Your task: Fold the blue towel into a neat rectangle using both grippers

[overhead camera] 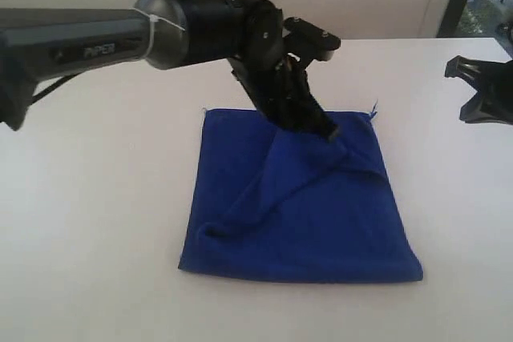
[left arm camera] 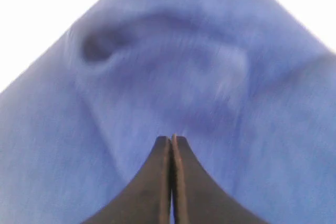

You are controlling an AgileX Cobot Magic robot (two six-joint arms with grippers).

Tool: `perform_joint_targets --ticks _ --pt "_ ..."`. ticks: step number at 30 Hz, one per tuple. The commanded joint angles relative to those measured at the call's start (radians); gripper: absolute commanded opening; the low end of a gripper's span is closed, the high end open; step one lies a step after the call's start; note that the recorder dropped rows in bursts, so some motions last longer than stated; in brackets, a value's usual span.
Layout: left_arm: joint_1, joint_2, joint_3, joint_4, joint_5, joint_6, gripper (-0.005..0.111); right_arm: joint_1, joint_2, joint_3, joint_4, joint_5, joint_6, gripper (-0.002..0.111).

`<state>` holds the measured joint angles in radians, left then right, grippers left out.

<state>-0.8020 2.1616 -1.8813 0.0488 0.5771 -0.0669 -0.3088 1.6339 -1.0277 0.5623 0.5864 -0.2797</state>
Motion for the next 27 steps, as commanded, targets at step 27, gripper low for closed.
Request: perform_joint_targets --ticks 27 --pt "-0.082 0.173 -0.156 -0.03 -0.151 0.018 0.044 -0.005 -0.004 0.002 0.003 -0.054 -0.031 0.0"
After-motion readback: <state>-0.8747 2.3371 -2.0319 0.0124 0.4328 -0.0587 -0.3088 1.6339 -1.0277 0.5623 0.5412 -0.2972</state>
